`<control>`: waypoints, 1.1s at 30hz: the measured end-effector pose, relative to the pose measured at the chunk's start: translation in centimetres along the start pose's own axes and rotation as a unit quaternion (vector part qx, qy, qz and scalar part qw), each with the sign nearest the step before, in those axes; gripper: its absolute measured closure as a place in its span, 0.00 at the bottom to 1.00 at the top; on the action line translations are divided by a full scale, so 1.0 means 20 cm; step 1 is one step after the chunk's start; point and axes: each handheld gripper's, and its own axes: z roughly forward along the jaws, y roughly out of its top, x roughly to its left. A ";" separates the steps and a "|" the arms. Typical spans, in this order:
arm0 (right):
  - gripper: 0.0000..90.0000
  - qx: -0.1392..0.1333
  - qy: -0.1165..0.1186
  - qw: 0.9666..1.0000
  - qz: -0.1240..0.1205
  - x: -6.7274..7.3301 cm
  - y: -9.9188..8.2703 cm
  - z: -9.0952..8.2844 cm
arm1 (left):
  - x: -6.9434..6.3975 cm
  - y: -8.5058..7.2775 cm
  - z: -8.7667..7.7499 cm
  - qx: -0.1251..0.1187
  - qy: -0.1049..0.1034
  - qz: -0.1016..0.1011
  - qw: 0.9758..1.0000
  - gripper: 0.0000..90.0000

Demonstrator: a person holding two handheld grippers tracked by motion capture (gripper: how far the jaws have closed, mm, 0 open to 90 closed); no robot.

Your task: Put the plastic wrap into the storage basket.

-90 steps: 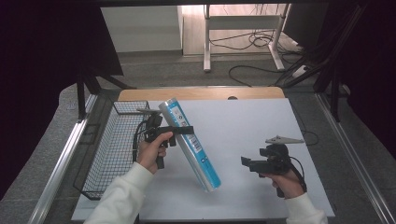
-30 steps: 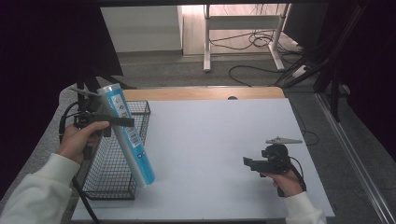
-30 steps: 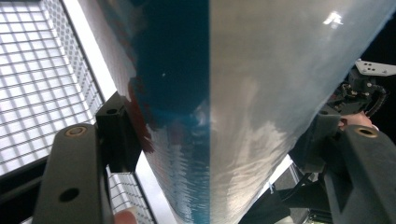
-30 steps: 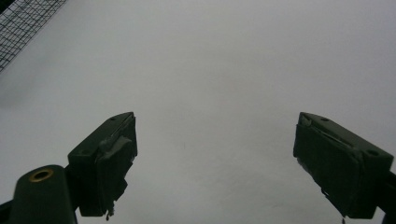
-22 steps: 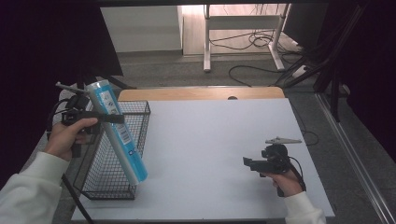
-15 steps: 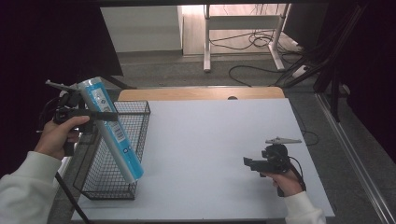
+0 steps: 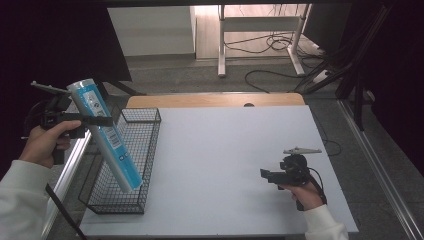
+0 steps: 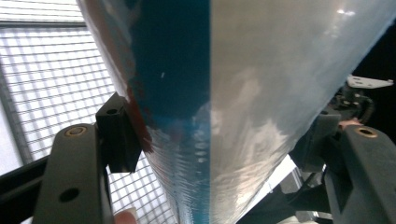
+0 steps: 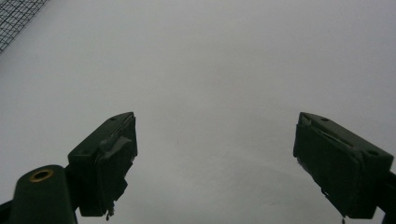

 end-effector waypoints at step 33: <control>0.15 0.011 -0.004 1.000 0.003 -0.02 -0.01 0.03 | 0.23 -0.04 0.39 0.066 0.061 -0.037 0.995 0.35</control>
